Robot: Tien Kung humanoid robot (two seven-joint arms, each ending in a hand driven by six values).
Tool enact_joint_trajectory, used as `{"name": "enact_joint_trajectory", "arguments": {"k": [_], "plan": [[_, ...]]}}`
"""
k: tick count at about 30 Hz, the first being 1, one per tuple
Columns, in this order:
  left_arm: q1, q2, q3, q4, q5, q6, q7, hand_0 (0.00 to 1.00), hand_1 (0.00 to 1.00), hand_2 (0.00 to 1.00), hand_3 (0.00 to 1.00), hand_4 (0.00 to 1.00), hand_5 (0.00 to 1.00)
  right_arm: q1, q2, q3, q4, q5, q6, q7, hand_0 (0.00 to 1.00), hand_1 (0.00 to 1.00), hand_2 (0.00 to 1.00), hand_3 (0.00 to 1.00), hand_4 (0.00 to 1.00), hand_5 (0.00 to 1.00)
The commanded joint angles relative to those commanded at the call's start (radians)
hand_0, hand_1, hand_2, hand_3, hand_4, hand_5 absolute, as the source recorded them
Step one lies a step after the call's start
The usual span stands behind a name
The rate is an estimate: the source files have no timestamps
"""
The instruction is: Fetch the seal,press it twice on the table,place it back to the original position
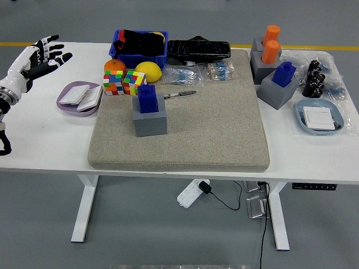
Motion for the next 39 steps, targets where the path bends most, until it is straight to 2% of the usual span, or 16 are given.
{"name": "enact_joint_trajectory", "arguments": {"k": [25,39], "plan": [[-0.006,-0.001,-0.008,-0.012,-0.006,-0.002,0.007,0.919,0.852,0.865,0.934,0.892,0.459,-0.003,0.003,0.006,0.0,0.0,-0.003,0.0,0.758,0.671,0.664,0.614,0.77,0.5],[-0.002,0.0,0.002,-0.014,-0.012,0.005,-0.01,0.917,0.844,0.859,0.93,0.885,0.45,-0.008,0.002,0.002,-0.001,0.002,-0.003,-0.002,0.758,0.67,0.663,0.613,0.767,0.501]]}}
